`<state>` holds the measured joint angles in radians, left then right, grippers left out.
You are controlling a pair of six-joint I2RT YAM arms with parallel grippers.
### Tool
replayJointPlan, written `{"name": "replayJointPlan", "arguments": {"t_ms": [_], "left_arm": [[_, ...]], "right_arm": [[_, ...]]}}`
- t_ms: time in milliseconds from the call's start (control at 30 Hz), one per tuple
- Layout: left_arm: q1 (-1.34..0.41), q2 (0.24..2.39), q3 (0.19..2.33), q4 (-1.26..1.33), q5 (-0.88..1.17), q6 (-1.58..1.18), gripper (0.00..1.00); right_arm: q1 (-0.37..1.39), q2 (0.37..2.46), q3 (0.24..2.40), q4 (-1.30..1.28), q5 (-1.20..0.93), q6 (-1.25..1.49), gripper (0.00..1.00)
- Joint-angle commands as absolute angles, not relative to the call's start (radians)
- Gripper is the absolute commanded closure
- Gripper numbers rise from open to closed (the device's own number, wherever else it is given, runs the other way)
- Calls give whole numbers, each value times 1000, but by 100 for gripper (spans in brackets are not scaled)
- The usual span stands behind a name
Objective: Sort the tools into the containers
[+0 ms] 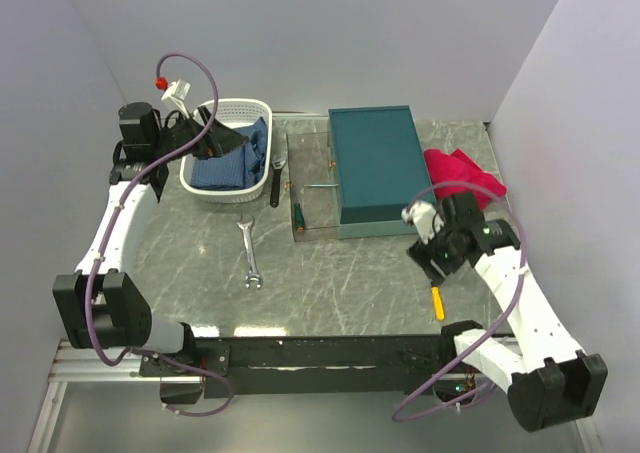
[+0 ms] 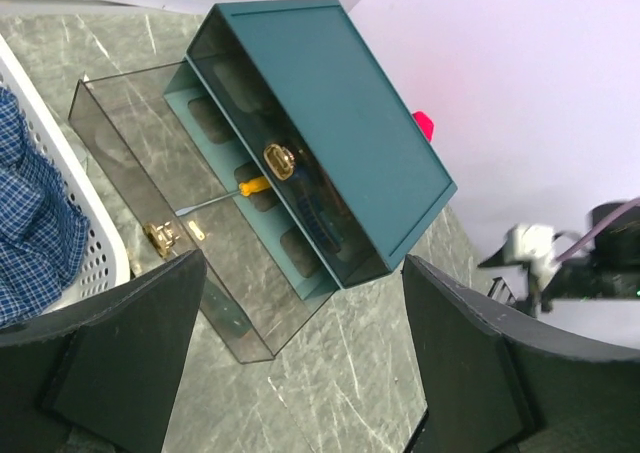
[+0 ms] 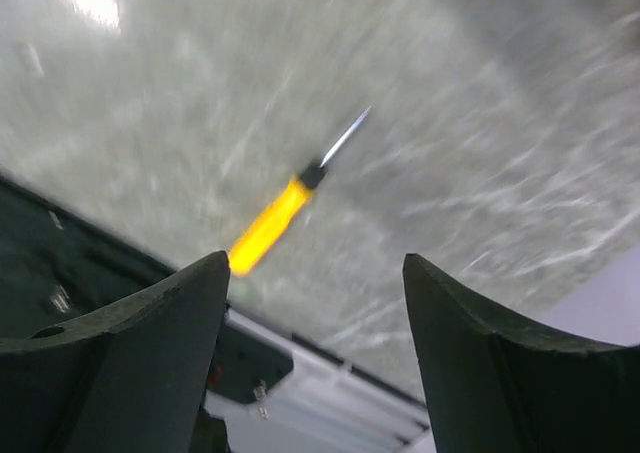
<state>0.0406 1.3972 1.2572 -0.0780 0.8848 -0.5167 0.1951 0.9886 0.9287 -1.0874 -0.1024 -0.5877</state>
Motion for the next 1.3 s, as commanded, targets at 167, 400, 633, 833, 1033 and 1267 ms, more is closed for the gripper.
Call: {"name": "replayJointPlan", "arguments": {"t_ms": [167, 400, 633, 833, 1033, 1267], "left_arm": [[37, 1434, 1328, -89, 879, -468, 14], [34, 1459, 1330, -106, 868, -456, 15], [34, 1471, 1338, -114, 853, -449, 15], [34, 1482, 1353, -121, 842, -445, 15], [34, 1471, 1351, -143, 830, -420, 15], [34, 1454, 1330, -133, 841, -433, 15]], "right_arm": [[141, 1162, 779, -1115, -89, -767, 26], [138, 1380, 827, -1078, -126, -745, 30], [138, 1434, 795, -1031, -81, -741, 32], [140, 1538, 805, -1009, -37, -727, 39], [176, 1598, 801, -989, -37, -723, 44], [198, 1600, 854, -1092, -51, -716, 88]]}}
